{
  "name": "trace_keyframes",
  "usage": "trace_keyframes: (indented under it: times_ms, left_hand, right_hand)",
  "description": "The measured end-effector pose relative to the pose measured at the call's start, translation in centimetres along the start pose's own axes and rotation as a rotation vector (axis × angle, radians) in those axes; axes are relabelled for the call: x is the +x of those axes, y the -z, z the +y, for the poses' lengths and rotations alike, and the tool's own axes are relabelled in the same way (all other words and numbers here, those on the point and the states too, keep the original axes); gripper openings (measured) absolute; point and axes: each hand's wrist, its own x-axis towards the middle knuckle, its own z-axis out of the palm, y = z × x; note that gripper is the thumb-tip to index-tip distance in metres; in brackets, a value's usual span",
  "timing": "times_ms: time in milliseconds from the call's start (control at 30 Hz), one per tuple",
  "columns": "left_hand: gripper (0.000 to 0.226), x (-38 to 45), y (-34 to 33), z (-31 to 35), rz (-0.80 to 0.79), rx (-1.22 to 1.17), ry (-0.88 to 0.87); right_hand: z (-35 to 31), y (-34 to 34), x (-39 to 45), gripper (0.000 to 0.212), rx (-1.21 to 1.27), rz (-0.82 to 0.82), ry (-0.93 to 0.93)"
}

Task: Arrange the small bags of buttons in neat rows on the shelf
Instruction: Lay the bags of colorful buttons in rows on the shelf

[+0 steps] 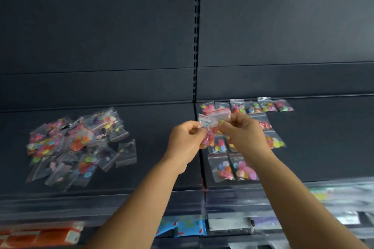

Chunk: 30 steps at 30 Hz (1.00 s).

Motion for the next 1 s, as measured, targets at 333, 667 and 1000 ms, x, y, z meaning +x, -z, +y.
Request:
trace_keyframes:
  times_ms: [333, 667, 1000]
  left_hand:
    - [0.011, 2.9, -14.1, 1.9, 0.072, 0.183, -0.063]
    - [0.033, 6.8, -22.3, 2.8, 0.075, 0.56, -0.087]
    - [0.038, 9.3, -24.7, 1.6, 0.115, 0.935, -0.208]
  right_hand:
    - [3.2, 13.1, 4.3, 0.02, 0.009, 0.145, -0.02]
    - [7.4, 20.7, 9.9, 0.021, -0.245, 0.236, -0.091]
    - [9.5, 20.6, 12.0, 0.041, -0.535, 0.175, -0.073]
